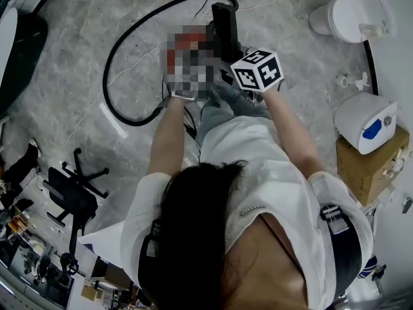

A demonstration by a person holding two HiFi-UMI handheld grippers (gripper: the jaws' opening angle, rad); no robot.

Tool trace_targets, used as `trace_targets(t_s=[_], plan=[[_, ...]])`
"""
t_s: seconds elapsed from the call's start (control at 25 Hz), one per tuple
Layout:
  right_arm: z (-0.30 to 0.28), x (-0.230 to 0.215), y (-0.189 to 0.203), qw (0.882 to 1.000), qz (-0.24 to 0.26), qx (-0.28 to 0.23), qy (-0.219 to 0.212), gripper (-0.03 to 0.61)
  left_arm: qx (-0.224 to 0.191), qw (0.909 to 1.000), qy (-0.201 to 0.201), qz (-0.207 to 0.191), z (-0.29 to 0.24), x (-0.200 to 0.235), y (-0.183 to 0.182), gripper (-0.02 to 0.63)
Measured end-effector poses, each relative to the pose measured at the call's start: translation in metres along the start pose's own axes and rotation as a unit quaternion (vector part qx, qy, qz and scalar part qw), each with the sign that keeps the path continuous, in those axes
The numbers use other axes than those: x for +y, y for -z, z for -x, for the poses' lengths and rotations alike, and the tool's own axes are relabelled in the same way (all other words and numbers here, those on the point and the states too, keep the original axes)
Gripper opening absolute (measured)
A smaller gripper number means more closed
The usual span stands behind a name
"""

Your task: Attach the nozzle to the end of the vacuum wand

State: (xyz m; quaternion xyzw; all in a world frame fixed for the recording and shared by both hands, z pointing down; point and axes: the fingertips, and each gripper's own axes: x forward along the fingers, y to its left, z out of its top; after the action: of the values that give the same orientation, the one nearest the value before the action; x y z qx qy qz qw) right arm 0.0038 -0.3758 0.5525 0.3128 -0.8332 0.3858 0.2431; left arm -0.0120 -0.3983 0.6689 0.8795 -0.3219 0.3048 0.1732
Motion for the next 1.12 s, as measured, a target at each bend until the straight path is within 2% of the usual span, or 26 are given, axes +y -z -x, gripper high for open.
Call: trace_targets(t_s=[0.12,0.36,0.52,0.84,1.12], plan=[[-0.004,0.003,-0.001,1.000,-0.005,0.017,-0.020,0.098,-0.001,1.0000,0.002,-0.004,0.003,0.002,0.001,0.135],[-0.010,0.000,0.005,0.998,0.019,0.053,-0.014,0.098,0.001,1.0000,0.006,-0.005,0.002,0.001,0.003,0.135],[-0.011,0.006,0.002,0.997,0.024,0.064,-0.033,0.098,0.001,1.0000,0.007,-0.007,0.005,0.000,0.002,0.135],[-0.013,0.009,0.001,0.991,0.077,0.104,-0.040,0.098,0.003,0.9998,0.016,-0.015,0.005,-0.001,0.002,0.132],[-0.013,0.009,0.004,0.978,0.146,0.147,-0.035,0.098,0.010,0.9993,0.022,-0.029,0.002,-0.004,0.004,0.127]])
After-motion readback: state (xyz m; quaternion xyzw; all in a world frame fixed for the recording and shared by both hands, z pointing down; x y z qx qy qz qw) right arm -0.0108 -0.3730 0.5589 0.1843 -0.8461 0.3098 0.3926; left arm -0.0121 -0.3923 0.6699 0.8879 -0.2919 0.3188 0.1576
